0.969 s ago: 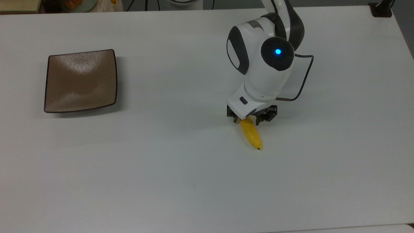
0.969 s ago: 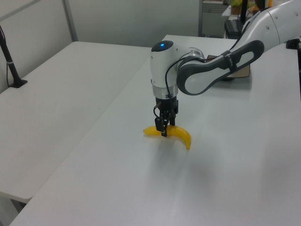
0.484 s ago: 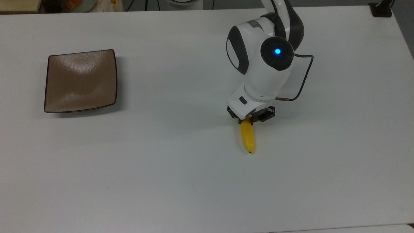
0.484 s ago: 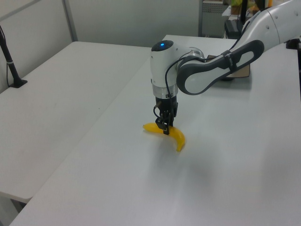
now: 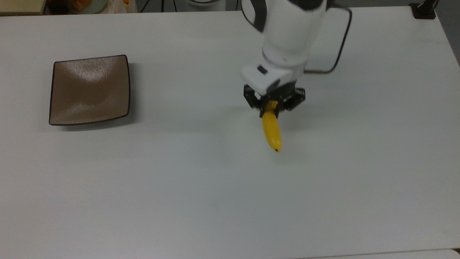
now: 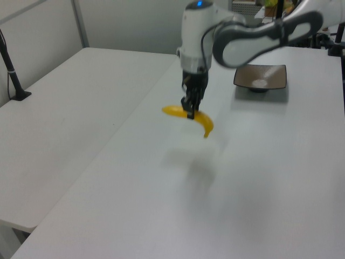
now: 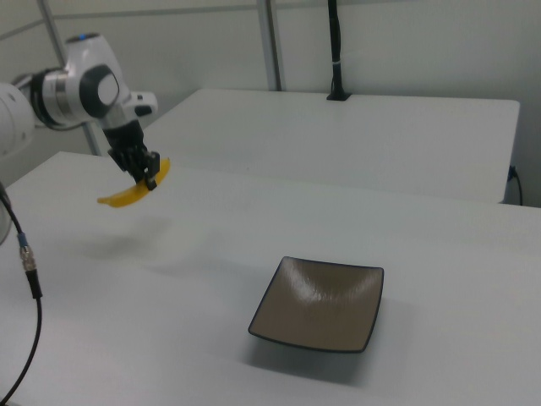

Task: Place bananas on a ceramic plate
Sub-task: 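Lift the banana and carry it over the brown plate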

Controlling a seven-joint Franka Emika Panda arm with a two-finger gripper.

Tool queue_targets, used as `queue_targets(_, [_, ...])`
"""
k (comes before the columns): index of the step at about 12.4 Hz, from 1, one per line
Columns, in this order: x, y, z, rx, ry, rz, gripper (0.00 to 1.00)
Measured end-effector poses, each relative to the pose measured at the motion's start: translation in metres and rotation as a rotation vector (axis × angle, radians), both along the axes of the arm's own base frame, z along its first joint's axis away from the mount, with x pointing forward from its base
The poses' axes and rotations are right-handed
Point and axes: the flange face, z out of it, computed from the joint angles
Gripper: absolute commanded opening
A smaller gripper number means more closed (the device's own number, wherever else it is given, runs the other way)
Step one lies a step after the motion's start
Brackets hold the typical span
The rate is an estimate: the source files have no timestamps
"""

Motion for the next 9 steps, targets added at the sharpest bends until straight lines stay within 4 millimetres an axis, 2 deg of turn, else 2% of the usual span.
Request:
queue_targets(1, [-0.01,-0.018,0.038,0.019,0.006,0.032,0.0])
queue_targets(3, [-0.027,-0.051,0.093,0.038,0.007,0.079,0.0])
queue_targets(5, [-0.054,-0.102,0.155,0.034,0.005,0.134,0.0])
queue_targets(6, [-0.069,-0.128,0.179,0.021,0.012,0.168,0.0])
queue_targets(7, [-0.082,-0.152,0.195,0.007,0.024,0.211,0.0])
queue_targets(8, [-0.09,-0.17,0.204,-0.003,0.037,0.248,0.0])
queue_targets(9, [-0.098,-0.196,0.211,-0.013,0.057,0.293,0.0])
